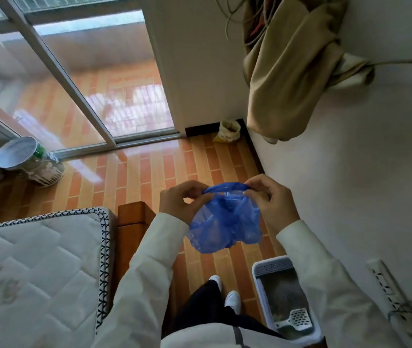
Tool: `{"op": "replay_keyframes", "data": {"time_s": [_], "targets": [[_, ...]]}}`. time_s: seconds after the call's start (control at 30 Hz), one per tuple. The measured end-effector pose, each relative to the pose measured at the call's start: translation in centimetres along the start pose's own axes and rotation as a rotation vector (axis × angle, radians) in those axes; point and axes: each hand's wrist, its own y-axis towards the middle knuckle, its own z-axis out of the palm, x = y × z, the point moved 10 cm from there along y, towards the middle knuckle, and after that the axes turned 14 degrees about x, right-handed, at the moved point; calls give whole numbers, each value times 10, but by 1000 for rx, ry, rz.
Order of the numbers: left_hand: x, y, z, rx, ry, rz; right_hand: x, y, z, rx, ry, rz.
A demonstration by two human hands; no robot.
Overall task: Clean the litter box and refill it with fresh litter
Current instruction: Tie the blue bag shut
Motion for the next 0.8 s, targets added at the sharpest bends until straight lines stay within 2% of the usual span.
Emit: {"op": "replay_keyframes", "data": {"time_s": [0.4, 0.8], "targets": [[64, 63, -96, -221, -18, -81, 26, 164, 61, 249, -122, -98], [171, 174, -270, -429, -36, -159, 93, 409, 173, 409, -192, -229]]}}
